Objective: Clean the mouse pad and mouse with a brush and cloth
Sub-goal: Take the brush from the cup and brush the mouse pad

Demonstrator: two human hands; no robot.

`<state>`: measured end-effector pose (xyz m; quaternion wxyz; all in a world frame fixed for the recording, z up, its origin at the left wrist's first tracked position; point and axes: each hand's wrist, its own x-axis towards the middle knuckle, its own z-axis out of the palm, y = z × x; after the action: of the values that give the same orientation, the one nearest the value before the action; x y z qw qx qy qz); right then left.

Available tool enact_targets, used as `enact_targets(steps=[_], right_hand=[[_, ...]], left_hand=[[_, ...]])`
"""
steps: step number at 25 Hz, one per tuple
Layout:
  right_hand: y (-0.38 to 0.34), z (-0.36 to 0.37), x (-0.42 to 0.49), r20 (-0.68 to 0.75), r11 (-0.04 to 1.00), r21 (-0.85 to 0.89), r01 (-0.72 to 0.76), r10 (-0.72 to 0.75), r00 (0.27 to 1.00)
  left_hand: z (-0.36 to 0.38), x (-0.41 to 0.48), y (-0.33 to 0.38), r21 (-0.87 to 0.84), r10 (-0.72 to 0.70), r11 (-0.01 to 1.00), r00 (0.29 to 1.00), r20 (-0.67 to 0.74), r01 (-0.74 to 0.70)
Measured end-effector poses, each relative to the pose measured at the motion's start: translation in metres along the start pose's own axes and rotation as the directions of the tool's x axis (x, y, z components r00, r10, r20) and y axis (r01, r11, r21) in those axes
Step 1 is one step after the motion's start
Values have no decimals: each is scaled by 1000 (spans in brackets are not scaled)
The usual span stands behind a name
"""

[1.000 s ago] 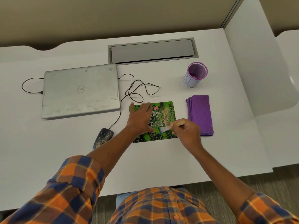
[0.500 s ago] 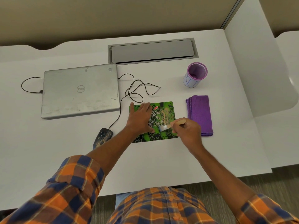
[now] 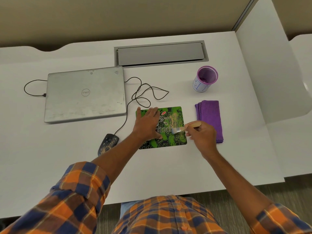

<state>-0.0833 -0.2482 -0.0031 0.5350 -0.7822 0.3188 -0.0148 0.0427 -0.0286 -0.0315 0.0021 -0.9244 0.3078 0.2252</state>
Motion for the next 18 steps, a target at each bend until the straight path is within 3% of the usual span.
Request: enact_targets(steps=[4,12,18], right_hand=[[-5,26,-7,67,1000,2,20,-20,998],[1,-1,8,-55,999,-43,-16,14,998],[-17,34,0,104,1000,0,25,-25,994]], left_hand=[[0,1,0,-1,3,1000,1000,1,-3],[-1,0,0,0,-1,1000,1000,5,1],[-2,-1,1,-6,-6,1000,1000,12,6]])
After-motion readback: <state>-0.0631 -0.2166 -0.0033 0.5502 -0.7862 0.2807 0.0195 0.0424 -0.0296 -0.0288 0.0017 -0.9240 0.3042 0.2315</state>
